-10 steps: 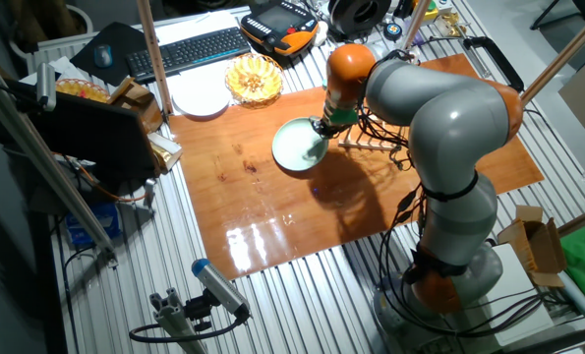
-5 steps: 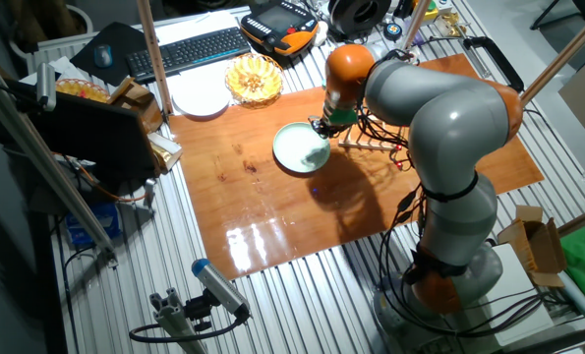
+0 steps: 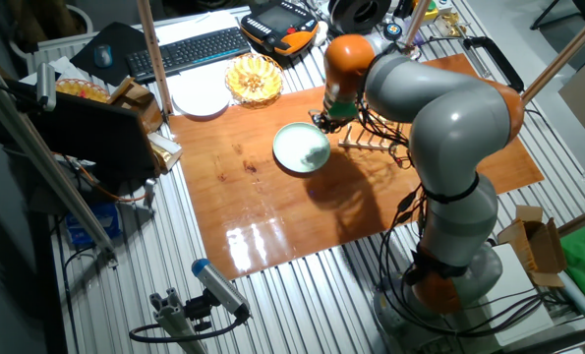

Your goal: Take the dish off the dish rack

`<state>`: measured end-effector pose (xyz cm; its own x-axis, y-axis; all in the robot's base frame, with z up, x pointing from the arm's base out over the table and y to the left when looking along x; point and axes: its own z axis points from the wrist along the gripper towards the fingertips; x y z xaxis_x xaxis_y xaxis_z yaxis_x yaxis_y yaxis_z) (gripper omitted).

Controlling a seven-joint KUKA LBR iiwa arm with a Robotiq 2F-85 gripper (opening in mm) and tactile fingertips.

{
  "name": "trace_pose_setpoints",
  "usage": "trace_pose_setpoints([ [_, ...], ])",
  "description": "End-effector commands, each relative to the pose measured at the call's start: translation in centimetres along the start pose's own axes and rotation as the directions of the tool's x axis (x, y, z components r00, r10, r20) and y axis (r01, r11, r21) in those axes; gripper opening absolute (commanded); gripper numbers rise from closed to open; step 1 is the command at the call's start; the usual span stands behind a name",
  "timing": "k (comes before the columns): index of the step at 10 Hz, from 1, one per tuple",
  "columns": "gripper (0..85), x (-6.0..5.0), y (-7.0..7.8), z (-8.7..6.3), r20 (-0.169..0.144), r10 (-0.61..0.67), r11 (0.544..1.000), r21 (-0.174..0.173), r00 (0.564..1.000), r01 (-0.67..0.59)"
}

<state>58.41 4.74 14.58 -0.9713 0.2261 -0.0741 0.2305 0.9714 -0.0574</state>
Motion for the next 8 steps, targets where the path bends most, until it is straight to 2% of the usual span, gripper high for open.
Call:
trace_pose_setpoints([
  [1, 16.0, -0.1, -0.2, -1.2, -0.006, 0.005, 1.000, -0.003, 1.000, -0.005],
  [3, 14.7, 0.0, -1.1, -3.6, -0.007, 0.014, 1.000, -0.009, 1.000, -0.014],
  [4, 12.3, 0.0, -1.6, -4.5, -0.009, 0.018, 1.000, -0.022, 1.000, -0.018],
  [5, 8.3, -0.3, -2.6, -5.2, -0.015, 0.017, 0.999, -0.038, 1.000, -0.018],
  [6, 0.7, -0.8, -3.9, -5.9, -0.022, 0.007, 0.998, -0.056, 1.000, -0.008],
  [8, 0.7, -1.3, -6.0, -7.6, -0.017, -0.009, 0.999, -0.041, 1.000, 0.008],
])
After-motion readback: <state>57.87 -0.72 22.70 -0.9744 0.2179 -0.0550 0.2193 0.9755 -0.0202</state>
